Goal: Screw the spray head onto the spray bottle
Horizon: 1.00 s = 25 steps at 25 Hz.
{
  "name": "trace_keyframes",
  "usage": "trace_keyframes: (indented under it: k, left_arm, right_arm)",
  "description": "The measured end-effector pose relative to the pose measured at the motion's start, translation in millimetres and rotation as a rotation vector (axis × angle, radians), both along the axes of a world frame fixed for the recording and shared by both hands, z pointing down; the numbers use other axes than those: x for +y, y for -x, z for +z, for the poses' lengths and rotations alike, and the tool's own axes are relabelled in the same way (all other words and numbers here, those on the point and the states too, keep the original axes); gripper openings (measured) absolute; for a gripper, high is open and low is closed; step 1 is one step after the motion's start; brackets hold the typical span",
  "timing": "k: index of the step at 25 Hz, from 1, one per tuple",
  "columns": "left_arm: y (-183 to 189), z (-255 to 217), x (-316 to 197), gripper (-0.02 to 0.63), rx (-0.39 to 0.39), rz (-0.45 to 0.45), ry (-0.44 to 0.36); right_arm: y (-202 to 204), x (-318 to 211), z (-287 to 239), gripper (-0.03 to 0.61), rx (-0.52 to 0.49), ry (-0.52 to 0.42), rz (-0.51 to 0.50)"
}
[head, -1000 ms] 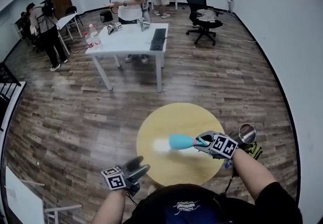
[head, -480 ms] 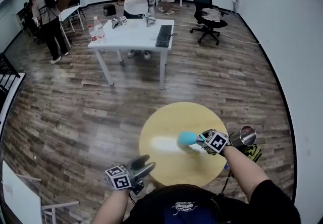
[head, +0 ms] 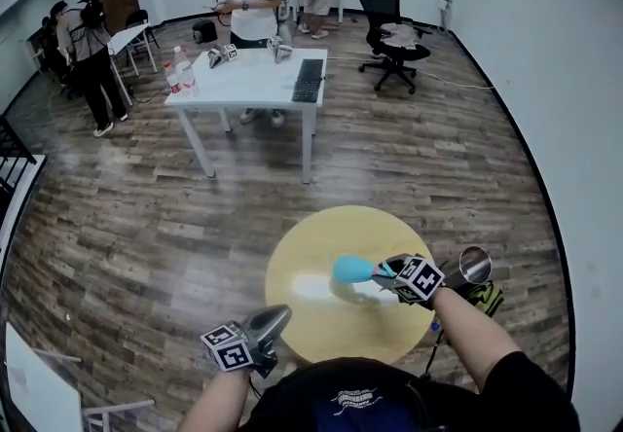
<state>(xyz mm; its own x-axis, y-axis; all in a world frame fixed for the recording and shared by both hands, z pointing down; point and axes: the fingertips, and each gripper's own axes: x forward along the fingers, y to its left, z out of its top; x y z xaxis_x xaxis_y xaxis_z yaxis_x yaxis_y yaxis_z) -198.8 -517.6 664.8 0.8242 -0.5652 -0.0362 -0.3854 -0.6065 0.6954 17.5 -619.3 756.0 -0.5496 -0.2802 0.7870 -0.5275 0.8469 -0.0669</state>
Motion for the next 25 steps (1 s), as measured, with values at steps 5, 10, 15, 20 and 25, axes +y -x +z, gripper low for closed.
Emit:
trace_keyframes:
  k: [5,10,15,20,25]
  left_arm:
    - [-2,-11,-6,0.018,0.015,-0.028,-0.02]
    - [-7,-24,1,0.003,-0.042,-0.058,-0.049]
    - [-18,-49,14,0.003,-0.025,-0.07,-0.077]
    - [-37,-60,24,0.003,-0.026,-0.062,-0.089]
    - [-54,-61,33,0.003,-0.035,-0.044,-0.112]
  right_arm:
    - [0,7,-27,0.152,-0.163,0.0,0.054]
    - [-1,35,-83,0.152,-0.401,-0.036,0.081]
    - [-24,60,-122,0.152,-0.445,-0.11,0.087]
    - [-46,77,-142,0.152,-0.5,-0.128,0.111]
    - [-62,91,-142,0.152,-0.496,-0.15,0.113]
